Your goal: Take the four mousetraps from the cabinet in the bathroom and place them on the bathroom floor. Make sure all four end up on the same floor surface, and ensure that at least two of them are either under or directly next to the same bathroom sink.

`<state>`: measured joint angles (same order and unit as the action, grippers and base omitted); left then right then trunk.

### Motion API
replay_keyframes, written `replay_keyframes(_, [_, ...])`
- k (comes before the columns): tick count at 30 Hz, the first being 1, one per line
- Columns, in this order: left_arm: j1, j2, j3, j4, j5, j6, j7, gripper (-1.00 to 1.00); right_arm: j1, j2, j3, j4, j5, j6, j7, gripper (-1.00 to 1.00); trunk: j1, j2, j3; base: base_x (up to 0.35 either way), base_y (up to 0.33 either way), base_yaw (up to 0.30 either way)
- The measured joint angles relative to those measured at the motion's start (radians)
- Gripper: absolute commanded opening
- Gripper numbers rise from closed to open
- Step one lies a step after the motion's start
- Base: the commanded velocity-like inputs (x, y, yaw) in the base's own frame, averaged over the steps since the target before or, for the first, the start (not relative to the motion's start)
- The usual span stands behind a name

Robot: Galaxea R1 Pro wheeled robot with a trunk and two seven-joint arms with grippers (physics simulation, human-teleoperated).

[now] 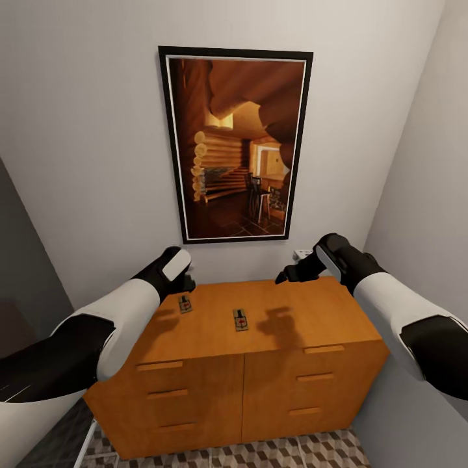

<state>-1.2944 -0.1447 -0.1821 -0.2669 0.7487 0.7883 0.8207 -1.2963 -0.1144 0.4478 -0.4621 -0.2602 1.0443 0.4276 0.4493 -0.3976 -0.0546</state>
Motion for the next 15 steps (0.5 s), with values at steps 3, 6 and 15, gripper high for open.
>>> replay_keyframes(3, [0.0,-0.001,0.001,0.008,0.001,0.0,-0.001,1.0,0.0,-0.002,0.0,0.0,0.0,0.0,0.0,1.0,0.0,0.0,0.0,0.0,0.0,0.0])
replay_keyframes(6, [0.0,-0.001,0.002,0.011,0.002,-0.001,-0.001,1.0,0.0,-0.003,0.0,0.0,0.0,0.0,0.0,1.0,0.0,0.0,0.0,0.0,0.0,0.0])
replay_keyframes(15, [0.0,-0.001,0.007,0.013,0.007,-0.001,-0.003,1.0,0.0,-0.005,-0.001,-0.001,0.0,0.0,0.0,1.0,0.027,-0.049,-0.022,0.0,0.0,0.0])
